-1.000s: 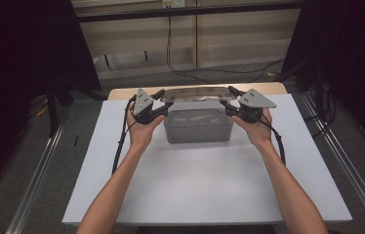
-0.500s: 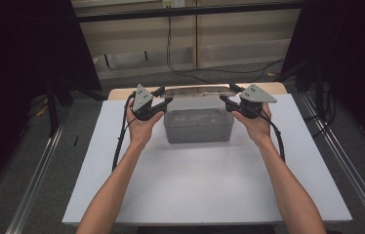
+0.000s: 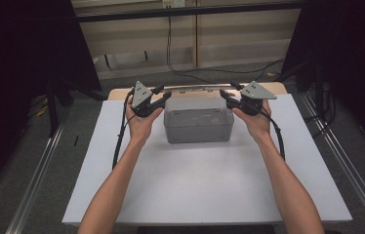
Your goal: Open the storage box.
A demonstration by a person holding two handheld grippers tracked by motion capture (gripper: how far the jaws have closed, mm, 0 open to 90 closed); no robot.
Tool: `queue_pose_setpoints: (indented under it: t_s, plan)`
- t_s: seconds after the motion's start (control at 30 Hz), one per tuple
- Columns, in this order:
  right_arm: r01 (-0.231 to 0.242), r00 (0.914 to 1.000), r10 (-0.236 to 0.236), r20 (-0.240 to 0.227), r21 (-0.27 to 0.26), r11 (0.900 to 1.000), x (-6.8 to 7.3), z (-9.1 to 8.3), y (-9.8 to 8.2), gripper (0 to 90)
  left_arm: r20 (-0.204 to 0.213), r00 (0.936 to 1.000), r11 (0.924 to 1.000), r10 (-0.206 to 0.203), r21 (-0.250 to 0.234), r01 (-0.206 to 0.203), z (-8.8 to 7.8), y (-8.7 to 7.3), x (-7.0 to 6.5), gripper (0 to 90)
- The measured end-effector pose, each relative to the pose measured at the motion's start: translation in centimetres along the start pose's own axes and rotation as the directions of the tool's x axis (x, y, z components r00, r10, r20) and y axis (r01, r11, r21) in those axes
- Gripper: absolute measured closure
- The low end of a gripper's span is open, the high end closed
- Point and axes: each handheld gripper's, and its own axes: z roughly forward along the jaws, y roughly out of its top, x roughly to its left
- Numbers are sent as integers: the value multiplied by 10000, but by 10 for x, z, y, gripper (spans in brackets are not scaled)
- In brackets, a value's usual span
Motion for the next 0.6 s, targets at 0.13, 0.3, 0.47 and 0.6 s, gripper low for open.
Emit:
queue_pose_setpoints:
  t_s: [0.13,0.3,0.47,0.6]
  plan:
    - [-150,9999,149,52,47,9999,-3,3,-4,496,26,10000,10000,-23,-15,23,1,0,1,615]
    - [-191,9998,191,48,33,9998,-5,5,-5,549,-9,10000,10000,51,54,-51,3,0,3,625]
    - [-371,9993,372,76,-89,9993,-9,6,-6,612,-77,10000,9999,55,115,-54,6,-1,5,629]
    - [-340,9994,341,52,-114,9994,-11,6,-6,618,-107,9999,9998,-119,138,121,11,-4,6,614]
